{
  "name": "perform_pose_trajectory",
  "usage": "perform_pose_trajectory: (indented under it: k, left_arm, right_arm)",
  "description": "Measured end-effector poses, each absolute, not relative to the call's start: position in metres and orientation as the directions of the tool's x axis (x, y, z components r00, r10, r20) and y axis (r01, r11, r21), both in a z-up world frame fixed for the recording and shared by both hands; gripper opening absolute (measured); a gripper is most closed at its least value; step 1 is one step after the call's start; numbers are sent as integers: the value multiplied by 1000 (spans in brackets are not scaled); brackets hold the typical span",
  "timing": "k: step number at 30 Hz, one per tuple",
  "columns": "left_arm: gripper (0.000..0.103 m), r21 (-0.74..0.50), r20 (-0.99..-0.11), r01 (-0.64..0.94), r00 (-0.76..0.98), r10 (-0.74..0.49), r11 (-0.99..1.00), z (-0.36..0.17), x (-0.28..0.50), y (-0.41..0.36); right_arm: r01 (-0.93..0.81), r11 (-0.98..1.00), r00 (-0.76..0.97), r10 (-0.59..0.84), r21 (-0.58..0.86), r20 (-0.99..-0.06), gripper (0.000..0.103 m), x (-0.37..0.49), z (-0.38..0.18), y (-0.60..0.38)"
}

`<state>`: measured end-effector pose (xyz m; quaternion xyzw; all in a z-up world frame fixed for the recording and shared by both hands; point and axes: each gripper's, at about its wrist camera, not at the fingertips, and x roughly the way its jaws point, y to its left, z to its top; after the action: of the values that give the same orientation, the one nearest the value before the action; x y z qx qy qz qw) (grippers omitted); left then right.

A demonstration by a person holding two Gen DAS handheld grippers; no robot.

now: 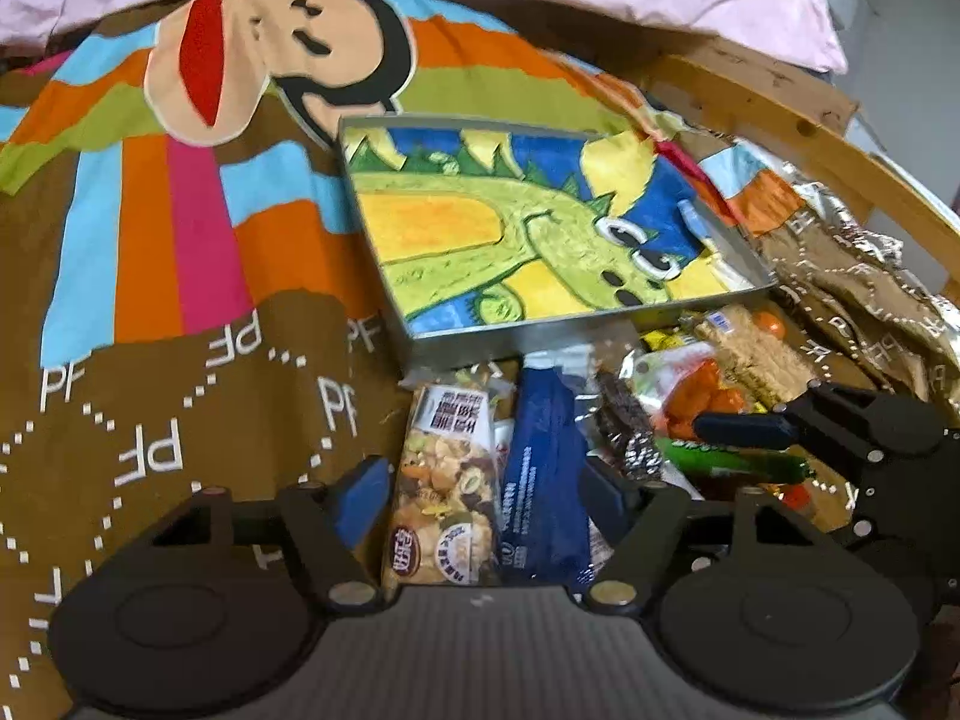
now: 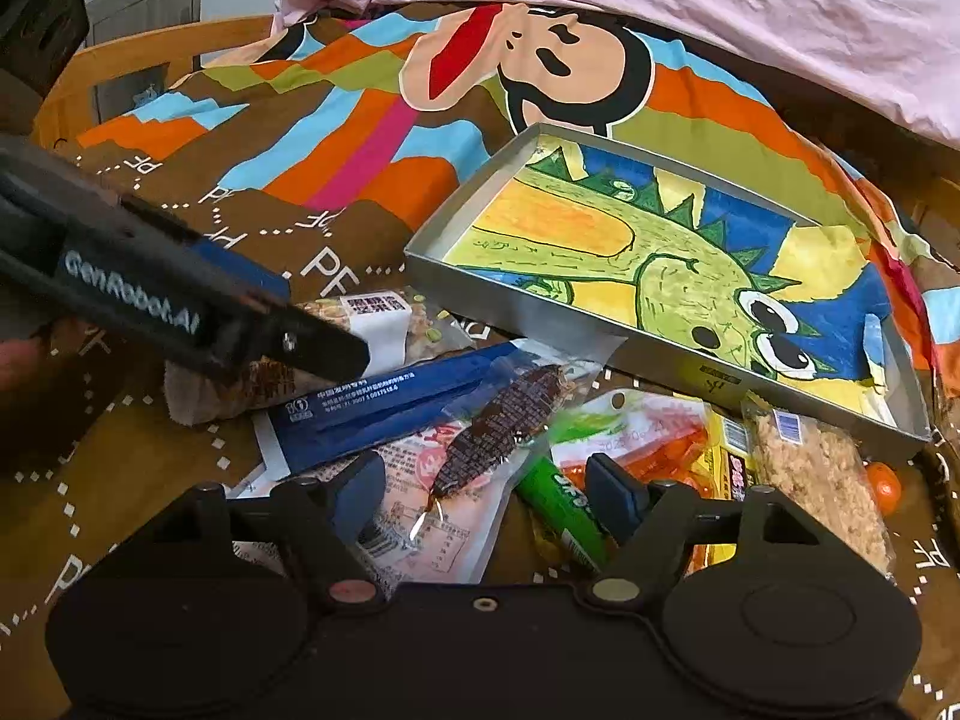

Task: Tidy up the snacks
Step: 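Move the left tool down and close it on the clear mixed-nut bar packet, then close the right tool on the brown jerky stick while the left tool holds the nut bar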

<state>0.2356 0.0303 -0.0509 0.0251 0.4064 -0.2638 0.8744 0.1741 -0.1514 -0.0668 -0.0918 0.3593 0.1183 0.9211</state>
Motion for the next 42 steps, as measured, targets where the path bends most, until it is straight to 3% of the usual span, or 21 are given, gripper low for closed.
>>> perform_pose_trajectory:
  k: [1,5,9,15,21,25,32,42]
  left_arm:
    - [64,-177,-731,473,525,-437,863,-53,237,30]
    - [57,-174,-765,436,505,-400,883,-63,243,30]
    - [49,-178,-782,394,499,-373,902,-69,247,32]
    - [47,-201,-797,332,491,-351,922,-67,247,36]
    - [42,-187,-814,278,493,-307,942,-62,241,33]
    - [42,-175,-822,248,496,-280,953,-58,235,32]
    - [41,-172,-823,243,497,-275,955,-57,230,31]
    - [40,-212,-823,194,493,-283,958,-55,225,34]
  right_arm:
    - [-284,955,714,156,-79,-682,77,176,-67,-152]
    - [-291,954,712,168,-69,-682,80,184,-70,-152]
    - [-273,962,672,211,28,-710,80,197,-73,-160]
    - [-206,965,635,258,163,-728,77,208,-72,-174]
    - [-180,975,657,218,131,-722,46,208,-66,-177]
    - [-170,973,656,231,157,-719,45,210,-66,-182]
    - [-144,964,652,263,225,-711,55,224,-74,-188]
    - [-186,977,688,206,105,-696,40,205,-65,-176]
